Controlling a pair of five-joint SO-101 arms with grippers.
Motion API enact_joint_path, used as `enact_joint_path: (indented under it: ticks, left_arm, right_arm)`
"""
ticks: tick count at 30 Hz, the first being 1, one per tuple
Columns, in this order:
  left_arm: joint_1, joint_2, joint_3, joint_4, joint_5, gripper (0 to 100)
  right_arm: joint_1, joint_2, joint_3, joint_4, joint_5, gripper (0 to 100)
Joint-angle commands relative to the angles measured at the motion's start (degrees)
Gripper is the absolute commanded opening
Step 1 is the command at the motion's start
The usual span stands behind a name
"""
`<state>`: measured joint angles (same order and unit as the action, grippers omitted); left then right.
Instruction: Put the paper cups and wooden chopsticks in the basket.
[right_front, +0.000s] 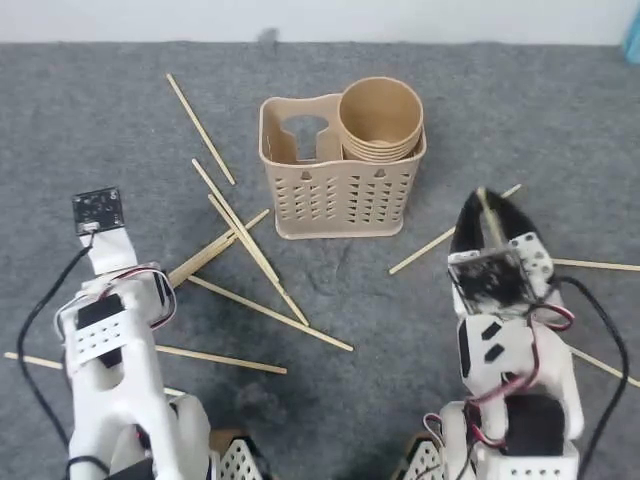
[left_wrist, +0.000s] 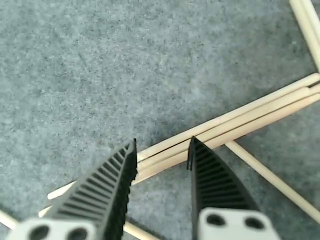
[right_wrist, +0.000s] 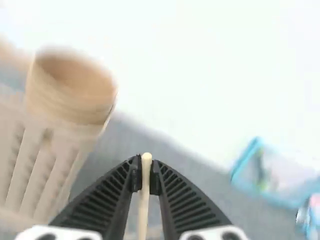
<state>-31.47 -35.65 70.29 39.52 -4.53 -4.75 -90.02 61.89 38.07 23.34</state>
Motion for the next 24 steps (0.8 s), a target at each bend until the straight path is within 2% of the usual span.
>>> enact_joint_path:
  ticks: [1,5,9,17,24]
  left_arm:
    - [-0.4,-1.9,-0.4,-1.4,0.0,16]
    - [-0.4,-1.9,-0.4,-1.4,0.0,16]
    - [-0.4,-1.9,-0.4,-1.4,0.0,16]
    - [-0.4,-1.9,-0.4,-1.4,0.0,16]
    - [-0.4,-1.9,-0.4,-1.4,0.0,16]
  right_arm:
    - [0.0,0.7,-3.3,-7.8,-9.1,0.8]
    - [-0.4,2.7,-10.4,-11.4,-24.6,0.8]
    - [-2.6,9.5,-18.5,-16.3,-33.1,0.9]
    - [-15.3,28.5,-37.7,-19.6,-33.6,0.9]
    - [-19.1,52.1,-58.7,-20.4,-33.1,0.9]
